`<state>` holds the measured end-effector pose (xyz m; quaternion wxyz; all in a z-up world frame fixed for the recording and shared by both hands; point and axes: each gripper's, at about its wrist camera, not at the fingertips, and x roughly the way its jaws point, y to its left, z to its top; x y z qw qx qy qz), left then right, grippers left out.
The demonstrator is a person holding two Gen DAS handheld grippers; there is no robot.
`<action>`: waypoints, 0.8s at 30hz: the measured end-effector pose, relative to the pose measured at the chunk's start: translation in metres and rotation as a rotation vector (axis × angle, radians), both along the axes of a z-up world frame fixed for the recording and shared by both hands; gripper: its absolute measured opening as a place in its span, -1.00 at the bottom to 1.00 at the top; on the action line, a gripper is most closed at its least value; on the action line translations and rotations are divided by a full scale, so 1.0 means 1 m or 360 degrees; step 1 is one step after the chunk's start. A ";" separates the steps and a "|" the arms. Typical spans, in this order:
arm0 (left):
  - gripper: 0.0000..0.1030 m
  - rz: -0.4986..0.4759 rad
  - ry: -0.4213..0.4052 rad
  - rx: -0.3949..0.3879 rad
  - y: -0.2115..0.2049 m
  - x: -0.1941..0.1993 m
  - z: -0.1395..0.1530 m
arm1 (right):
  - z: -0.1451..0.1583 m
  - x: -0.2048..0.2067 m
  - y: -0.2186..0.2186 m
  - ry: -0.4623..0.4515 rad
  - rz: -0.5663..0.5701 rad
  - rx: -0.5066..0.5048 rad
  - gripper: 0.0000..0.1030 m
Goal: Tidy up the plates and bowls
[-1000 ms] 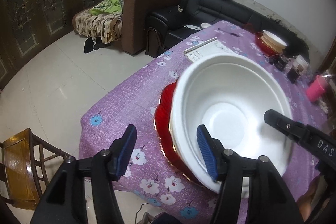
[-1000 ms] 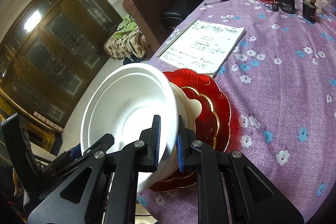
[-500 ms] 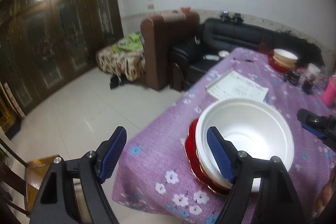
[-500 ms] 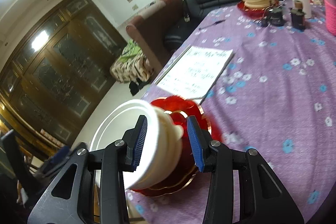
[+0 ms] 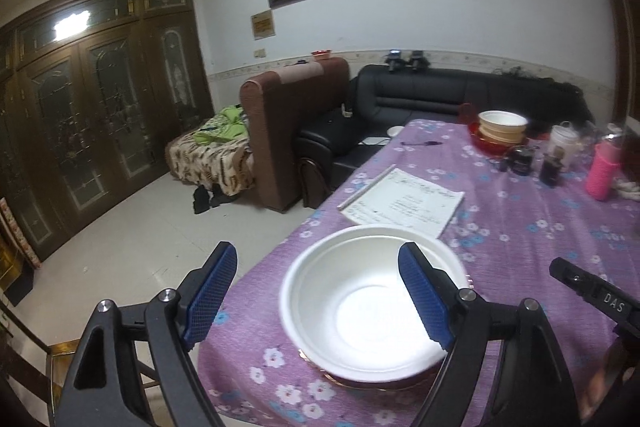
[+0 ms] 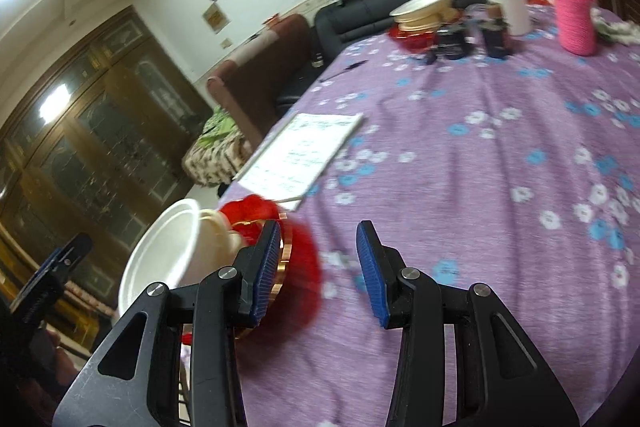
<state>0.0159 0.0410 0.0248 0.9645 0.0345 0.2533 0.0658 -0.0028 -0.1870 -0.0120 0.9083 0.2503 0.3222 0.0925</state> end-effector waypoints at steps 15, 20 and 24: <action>0.62 -0.0168 -0.0025 -0.0035 -0.051 -0.012 0.012 | 0.004 -0.015 -0.045 -0.0034 -0.0127 0.0049 -0.23; 0.62 -0.0120 -0.0032 -0.0037 -0.045 -0.012 0.011 | 0.011 -0.017 -0.029 -0.0083 -0.0055 0.0028 -0.23; 0.62 -0.0108 -0.0040 -0.0032 -0.042 -0.013 0.012 | 0.022 -0.023 -0.010 -0.0148 0.0019 -0.0005 -0.22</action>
